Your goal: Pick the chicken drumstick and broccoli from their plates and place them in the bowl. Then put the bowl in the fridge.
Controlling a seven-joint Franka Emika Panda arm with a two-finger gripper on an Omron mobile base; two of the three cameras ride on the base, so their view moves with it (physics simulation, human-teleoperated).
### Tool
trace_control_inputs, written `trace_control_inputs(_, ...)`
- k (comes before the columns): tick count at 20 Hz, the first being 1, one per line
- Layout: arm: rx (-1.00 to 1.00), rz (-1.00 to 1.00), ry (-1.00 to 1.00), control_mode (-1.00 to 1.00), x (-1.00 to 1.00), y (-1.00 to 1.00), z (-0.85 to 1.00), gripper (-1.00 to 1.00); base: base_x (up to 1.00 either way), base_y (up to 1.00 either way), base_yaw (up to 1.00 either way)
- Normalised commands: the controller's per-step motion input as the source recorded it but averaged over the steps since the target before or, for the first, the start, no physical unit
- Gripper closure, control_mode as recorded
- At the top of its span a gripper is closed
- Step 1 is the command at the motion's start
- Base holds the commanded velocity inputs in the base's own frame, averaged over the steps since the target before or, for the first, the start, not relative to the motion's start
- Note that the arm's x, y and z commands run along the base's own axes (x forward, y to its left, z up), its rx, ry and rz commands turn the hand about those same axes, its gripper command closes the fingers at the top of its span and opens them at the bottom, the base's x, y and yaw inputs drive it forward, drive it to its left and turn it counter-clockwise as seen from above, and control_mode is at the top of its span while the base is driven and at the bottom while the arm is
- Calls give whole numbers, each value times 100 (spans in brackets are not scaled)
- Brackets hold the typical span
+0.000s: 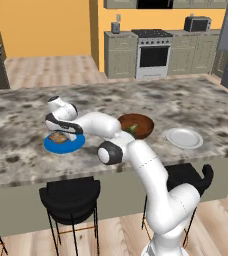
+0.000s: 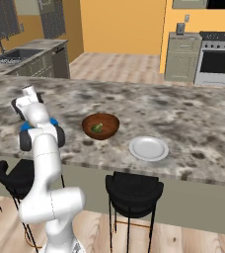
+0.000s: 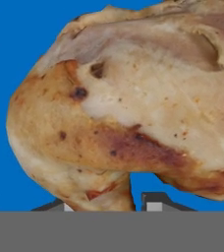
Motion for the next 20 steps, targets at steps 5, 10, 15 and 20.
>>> trace_control_inputs(5,2,0,2,-100,-14,0,21,100,0,0,0)
trace_control_inputs(10,7,0,-4,-100,-37,-9,24,100,0,0,0)
trace_control_inputs(15,11,0,-20,-100,-55,-25,26,100,0,0,0)
trace_control_inputs(20,14,0,-28,-100,-60,-37,30,100,0,0,0)
